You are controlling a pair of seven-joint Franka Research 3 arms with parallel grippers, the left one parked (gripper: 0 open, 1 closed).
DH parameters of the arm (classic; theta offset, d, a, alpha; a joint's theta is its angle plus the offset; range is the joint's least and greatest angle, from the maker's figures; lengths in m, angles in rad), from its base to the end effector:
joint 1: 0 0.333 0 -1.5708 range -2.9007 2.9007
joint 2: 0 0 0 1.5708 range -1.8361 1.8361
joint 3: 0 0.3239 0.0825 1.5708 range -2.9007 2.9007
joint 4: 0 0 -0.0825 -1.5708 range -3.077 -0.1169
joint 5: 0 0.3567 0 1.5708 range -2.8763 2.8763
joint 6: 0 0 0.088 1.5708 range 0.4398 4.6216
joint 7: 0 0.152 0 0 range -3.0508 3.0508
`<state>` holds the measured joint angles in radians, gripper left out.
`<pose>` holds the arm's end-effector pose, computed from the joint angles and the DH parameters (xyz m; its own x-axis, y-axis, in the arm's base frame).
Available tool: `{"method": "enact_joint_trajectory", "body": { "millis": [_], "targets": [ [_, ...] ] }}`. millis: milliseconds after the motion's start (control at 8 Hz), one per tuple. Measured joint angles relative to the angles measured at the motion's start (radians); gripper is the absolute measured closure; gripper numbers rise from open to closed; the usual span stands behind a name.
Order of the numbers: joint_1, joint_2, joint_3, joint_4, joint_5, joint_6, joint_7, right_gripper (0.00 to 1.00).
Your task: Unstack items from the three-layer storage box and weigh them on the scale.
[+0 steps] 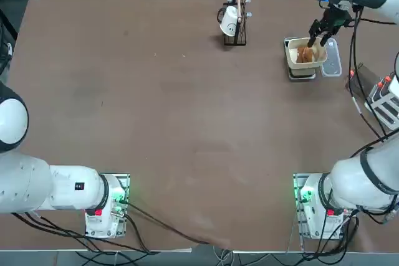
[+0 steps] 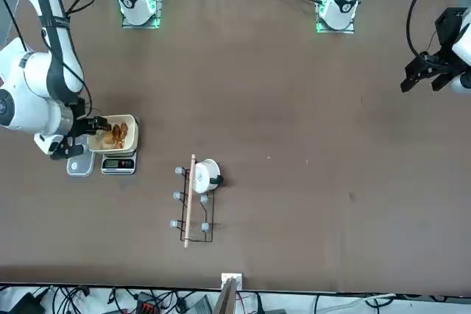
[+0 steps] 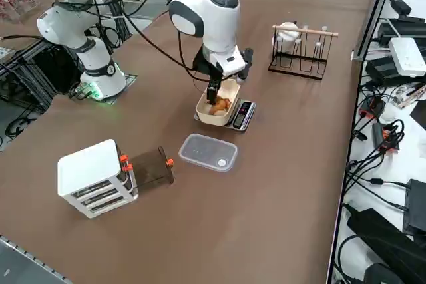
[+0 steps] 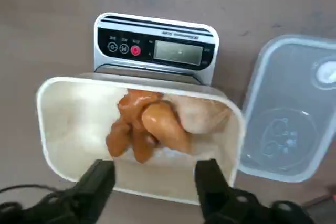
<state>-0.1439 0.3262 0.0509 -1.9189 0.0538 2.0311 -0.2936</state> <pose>0.5639 -0.0481 0.2883 0.9662 0.1777 -0.1869 0.1576 -0.9805 -0.1174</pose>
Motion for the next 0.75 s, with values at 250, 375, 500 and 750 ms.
{"method": "enact_joint_trajectory", "body": {
  "millis": [250, 375, 500, 750],
  "targets": [
    [-0.025, -0.011, -0.007, 0.005, -0.063, -0.026, -0.084, 0.19],
    [-0.055, -0.013, -0.010, 0.005, -0.131, -0.043, -0.160, 0.40],
    [-0.092, -0.011, -0.013, 0.005, -0.211, -0.052, -0.250, 0.59],
    [-0.150, 0.001, -0.015, -0.012, -0.369, -0.050, -0.380, 0.95]
  ]
}}
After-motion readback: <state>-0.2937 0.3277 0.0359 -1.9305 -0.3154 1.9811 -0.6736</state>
